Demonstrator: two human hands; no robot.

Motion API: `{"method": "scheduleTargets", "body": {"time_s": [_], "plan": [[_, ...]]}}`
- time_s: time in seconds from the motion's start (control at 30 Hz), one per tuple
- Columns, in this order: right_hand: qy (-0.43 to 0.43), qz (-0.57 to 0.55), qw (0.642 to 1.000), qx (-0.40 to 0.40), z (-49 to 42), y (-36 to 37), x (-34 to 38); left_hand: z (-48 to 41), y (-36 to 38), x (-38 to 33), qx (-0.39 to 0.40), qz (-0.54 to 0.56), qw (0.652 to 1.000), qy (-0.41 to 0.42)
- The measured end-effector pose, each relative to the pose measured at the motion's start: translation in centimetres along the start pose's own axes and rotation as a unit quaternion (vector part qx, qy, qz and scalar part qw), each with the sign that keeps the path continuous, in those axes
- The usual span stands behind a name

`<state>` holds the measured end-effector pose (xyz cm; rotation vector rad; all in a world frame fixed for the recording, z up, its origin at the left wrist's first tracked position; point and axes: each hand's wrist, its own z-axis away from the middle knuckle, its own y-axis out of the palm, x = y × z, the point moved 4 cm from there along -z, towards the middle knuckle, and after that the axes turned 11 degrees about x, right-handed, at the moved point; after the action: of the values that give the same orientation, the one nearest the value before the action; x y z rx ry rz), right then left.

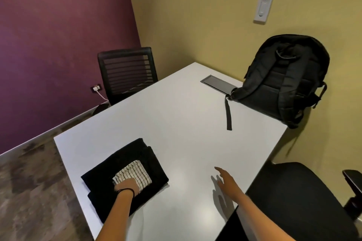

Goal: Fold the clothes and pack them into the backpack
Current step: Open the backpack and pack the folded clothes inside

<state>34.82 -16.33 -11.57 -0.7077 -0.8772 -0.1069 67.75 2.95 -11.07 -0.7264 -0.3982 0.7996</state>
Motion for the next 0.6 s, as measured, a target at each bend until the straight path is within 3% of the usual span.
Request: {"method": "scheduleTargets", "body": {"time_s": [0.1,0.17,0.43,0.6], "plan": [[0.003,-0.044,0.999,-0.021,-0.5,-2.3,-0.5,0.5,-1.0,-1.7,-0.133,0.008,0.990,-0.035],[0.001,-0.048,0.998,-0.043,-1.1,-4.1,-1.2,0.9,-1.5,-3.6,-0.178,0.016,0.984,-0.018],[0.041,-0.131,0.985,-0.106,-2.6,-11.7,-4.9,-1.4,-3.2,-13.6,-0.169,-0.018,0.982,0.082],[0.027,-0.066,0.994,-0.088,-4.2,-18.5,-6.7,-2.4,-6.5,-21.1,-0.157,0.047,0.974,0.156]]}}
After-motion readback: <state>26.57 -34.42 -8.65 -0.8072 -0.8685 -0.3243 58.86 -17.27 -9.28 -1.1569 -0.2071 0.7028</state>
